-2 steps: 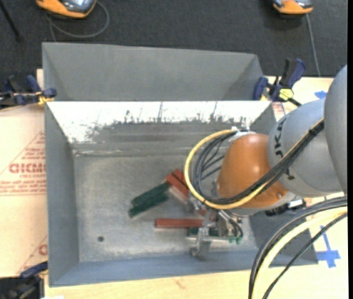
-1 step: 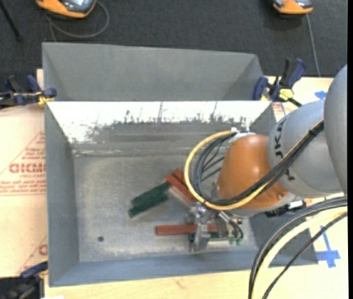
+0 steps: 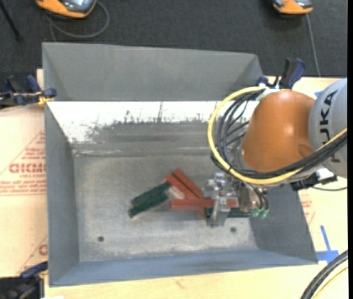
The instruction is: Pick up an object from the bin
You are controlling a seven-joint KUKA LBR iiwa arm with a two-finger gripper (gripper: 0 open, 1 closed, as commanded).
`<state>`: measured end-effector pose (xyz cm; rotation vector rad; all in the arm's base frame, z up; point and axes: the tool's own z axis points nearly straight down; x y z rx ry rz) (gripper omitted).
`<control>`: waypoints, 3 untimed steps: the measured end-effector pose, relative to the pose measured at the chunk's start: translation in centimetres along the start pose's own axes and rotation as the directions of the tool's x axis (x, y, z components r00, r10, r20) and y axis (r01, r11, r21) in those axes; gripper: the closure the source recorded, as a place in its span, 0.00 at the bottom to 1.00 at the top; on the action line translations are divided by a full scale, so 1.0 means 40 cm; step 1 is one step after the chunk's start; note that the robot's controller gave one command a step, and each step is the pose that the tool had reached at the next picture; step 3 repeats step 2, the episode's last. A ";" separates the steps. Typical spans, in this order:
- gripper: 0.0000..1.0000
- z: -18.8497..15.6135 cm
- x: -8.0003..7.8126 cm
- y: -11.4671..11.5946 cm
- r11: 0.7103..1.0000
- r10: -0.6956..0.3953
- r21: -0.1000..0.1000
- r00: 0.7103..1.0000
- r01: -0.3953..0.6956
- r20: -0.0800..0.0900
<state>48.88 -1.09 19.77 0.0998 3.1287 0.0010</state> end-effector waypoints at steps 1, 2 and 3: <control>1.00 -0.215 -0.022 -0.001 1.000 0.005 0.000 1.000 -0.005 0.002; 1.00 -0.300 -0.005 0.037 0.982 -0.187 0.000 0.982 0.187 -0.004; 1.00 -0.300 -0.005 0.037 0.982 -0.187 0.000 0.982 0.187 -0.004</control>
Offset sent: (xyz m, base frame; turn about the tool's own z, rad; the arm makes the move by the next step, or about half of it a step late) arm 0.0052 -0.0003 0.0808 0.0107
